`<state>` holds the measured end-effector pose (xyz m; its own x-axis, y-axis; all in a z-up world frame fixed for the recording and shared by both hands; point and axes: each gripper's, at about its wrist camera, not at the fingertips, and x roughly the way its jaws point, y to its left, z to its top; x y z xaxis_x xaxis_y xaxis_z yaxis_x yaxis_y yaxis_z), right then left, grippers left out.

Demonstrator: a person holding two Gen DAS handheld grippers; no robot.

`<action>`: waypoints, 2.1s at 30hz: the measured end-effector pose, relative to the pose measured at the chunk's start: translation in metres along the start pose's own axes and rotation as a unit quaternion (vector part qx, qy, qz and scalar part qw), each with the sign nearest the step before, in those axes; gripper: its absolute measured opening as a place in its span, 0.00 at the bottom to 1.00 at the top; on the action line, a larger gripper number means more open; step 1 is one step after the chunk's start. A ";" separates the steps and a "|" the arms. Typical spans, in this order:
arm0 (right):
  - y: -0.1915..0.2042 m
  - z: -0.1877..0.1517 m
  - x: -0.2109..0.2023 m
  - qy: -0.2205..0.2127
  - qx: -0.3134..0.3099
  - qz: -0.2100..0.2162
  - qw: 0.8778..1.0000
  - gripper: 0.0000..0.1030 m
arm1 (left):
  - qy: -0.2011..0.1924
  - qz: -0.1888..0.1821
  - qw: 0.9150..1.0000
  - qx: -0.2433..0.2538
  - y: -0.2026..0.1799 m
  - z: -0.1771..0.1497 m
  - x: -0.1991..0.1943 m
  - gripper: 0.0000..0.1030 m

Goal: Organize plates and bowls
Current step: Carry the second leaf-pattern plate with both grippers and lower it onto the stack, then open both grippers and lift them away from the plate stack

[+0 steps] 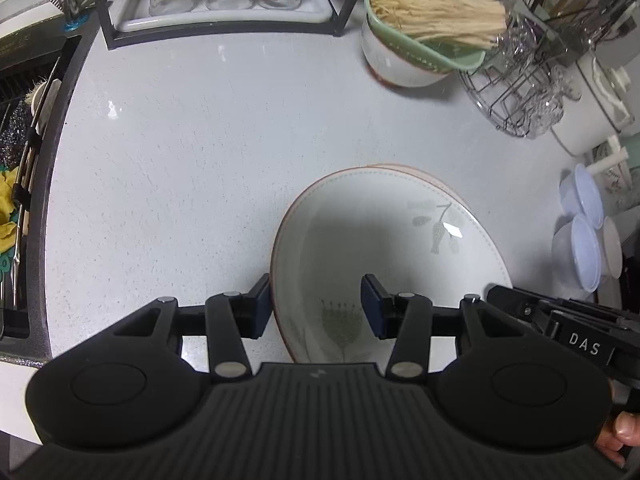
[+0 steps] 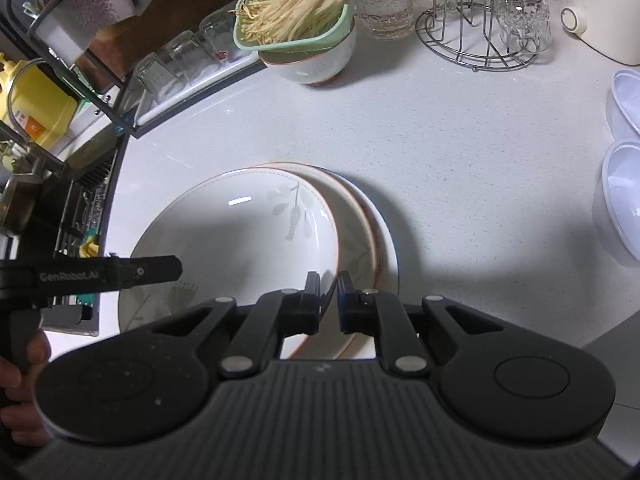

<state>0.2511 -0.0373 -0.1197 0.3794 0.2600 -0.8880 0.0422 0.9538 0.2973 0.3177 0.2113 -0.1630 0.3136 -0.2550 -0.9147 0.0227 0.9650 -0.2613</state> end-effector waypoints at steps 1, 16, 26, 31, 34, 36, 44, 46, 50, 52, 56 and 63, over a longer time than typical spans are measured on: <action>0.000 -0.001 0.001 -0.001 0.001 -0.003 1.000 0.11 | 0.003 0.002 1.000 0.000 -0.001 -0.001 0.002 0.50; -0.001 -0.005 0.009 -0.018 -0.020 -0.026 0.999 0.11 | 0.018 0.041 0.999 0.023 -0.013 -0.003 0.017 0.48; -0.001 -0.003 0.010 -0.029 -0.035 -0.027 0.999 0.11 | 0.016 0.032 0.999 -0.002 -0.009 -0.005 0.007 0.48; -0.003 -0.001 0.010 -0.037 -0.041 -0.021 0.998 0.11 | 0.033 0.016 0.999 -0.033 0.001 -0.005 0.007 0.50; -0.005 -0.002 0.007 -0.045 -0.049 -0.033 0.997 0.11 | 0.028 0.003 0.998 -0.062 0.009 -0.008 0.000 0.50; -0.010 -0.003 0.006 -0.047 -0.043 -0.022 0.998 0.11 | 0.015 0.010 0.998 -0.064 0.008 -0.008 -0.007 0.50; -0.011 -0.002 -0.007 -0.074 -0.051 -0.004 0.996 0.11 | -0.035 0.009 0.998 -0.051 -0.010 -0.012 -0.037 0.50; -0.009 -0.002 -0.017 -0.094 -0.062 0.006 0.994 0.11 | -0.054 0.005 0.998 -0.042 -0.017 -0.014 -0.048 0.50; -0.007 -0.001 -0.041 -0.133 -0.075 0.023 0.988 0.11 | -0.092 0.006 0.995 -0.026 -0.030 -0.018 -0.070 0.50; -0.007 0.000 -0.053 -0.151 -0.084 0.025 0.985 0.11 | -0.105 0.014 0.994 -0.023 -0.035 -0.020 -0.078 0.50; -0.007 0.000 -0.075 -0.178 -0.095 0.033 0.979 0.11 | -0.130 0.019 0.991 -0.015 -0.043 -0.027 -0.097 0.50; -0.008 -0.008 -0.112 -0.216 -0.121 0.055 0.967 0.11 | -0.178 0.029 0.984 -0.004 -0.069 -0.048 -0.132 0.53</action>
<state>0.2005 -0.0727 -0.0254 0.7218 0.3255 -0.6108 -0.2184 0.9445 0.2453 0.2294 0.1757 -0.0389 0.6262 -0.1605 -0.7629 -0.0126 0.9764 -0.2158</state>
